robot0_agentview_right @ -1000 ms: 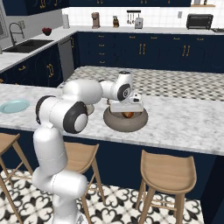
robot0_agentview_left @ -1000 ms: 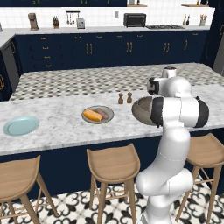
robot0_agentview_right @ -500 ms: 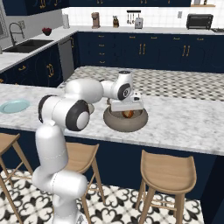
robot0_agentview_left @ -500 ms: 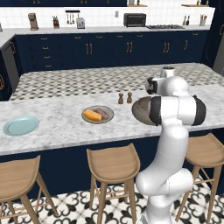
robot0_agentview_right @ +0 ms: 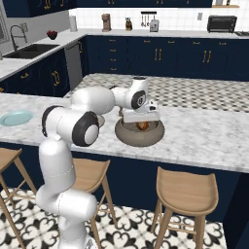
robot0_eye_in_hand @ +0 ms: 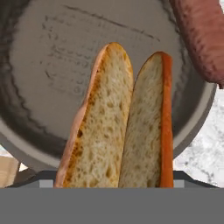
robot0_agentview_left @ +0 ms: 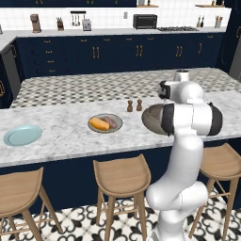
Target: Place one bun and one sausage from the bowl on each plate.
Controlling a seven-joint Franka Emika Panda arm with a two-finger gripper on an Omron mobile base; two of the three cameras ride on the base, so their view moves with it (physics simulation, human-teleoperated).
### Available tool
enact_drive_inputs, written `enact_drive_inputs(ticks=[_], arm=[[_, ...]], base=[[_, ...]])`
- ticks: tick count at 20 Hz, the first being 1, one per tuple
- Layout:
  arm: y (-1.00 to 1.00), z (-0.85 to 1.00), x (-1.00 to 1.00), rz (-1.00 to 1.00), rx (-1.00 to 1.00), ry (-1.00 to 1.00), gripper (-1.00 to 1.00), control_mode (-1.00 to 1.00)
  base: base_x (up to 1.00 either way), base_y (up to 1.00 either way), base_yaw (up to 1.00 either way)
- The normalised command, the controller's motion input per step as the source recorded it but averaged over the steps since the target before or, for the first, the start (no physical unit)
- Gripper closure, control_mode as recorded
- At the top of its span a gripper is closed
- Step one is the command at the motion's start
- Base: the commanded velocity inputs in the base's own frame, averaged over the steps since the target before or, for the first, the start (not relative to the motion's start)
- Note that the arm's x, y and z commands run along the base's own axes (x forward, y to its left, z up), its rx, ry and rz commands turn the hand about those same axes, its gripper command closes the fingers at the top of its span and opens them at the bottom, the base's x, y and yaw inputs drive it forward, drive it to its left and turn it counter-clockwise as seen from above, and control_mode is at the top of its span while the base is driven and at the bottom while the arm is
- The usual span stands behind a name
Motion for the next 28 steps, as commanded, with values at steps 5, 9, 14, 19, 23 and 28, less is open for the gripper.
enact_drive_inputs(ticks=[5, 9, 14, 19, 23, 28], arm=[[0.15, 0.98, -1.00, 0.10, 0.00, -0.10, 1.00, -1.00], [0.72, 0.67, -1.00, 0.06, 0.00, -0.14, 1.00, -1.00], [1.00, 0.20, -1.00, -0.02, 0.00, -0.18, 1.00, -1.00], [0.97, 0.17, -1.00, -0.05, 0.00, -0.10, 1.00, -1.00], [0.09, 0.04, -0.58, 0.00, 0.00, -0.13, 1.00, -1.00], [0.00, 0.00, -0.40, 0.00, 0.00, -0.09, 1.00, 1.00]], base=[[0.00, 0.00, 0.00], [0.00, 0.00, 0.00], [0.00, 0.00, 0.00], [0.00, 0.00, 0.00], [0.00, 0.00, 0.00], [-0.15, 0.00, 0.00]])
